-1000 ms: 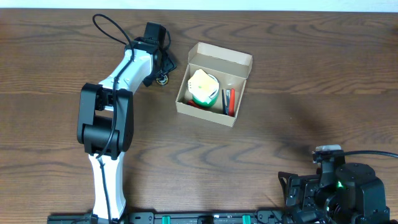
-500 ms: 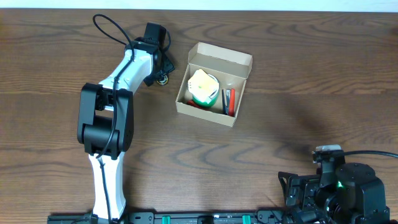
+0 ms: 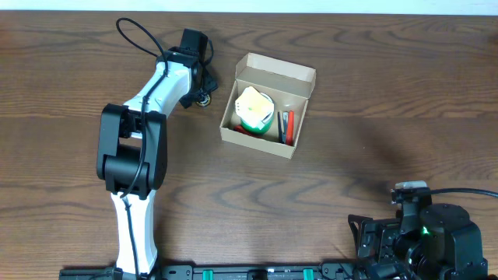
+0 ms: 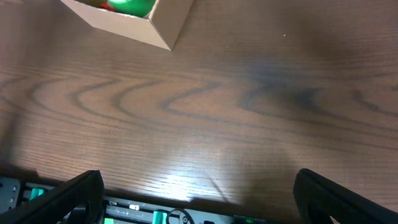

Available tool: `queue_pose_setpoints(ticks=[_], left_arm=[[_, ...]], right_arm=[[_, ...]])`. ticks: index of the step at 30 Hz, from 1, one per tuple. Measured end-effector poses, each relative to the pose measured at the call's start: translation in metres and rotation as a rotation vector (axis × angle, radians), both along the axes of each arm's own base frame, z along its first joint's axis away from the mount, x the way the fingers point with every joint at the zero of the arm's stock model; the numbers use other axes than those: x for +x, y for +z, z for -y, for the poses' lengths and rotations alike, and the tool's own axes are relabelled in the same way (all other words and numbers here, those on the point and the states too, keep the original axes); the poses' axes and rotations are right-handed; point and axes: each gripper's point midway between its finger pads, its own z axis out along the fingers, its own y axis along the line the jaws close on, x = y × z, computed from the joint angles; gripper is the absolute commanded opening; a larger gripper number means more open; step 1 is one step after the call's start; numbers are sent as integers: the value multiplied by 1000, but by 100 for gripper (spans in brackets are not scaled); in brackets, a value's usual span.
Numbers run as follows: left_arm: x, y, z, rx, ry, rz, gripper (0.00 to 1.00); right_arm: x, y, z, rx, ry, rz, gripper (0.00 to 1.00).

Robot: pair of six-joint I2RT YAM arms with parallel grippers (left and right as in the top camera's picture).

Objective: Pack container
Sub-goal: 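Grasp the black correction tape dispenser with the left gripper and lift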

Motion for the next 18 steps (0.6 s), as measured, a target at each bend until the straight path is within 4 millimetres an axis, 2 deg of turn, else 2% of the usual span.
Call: queue_pose_setpoints(ticks=[6, 13, 18], left_arm=[[-1, -1, 0, 3, -3, -3, 58], [-3, -2, -2, 15, -18, -7, 45], [-3, -3, -2, 23, -32, -8, 40]], right_arm=[[0, 0, 0, 0, 0, 0, 99], [0, 0, 0, 0, 0, 0, 99], [0, 0, 0, 0, 0, 0, 99]])
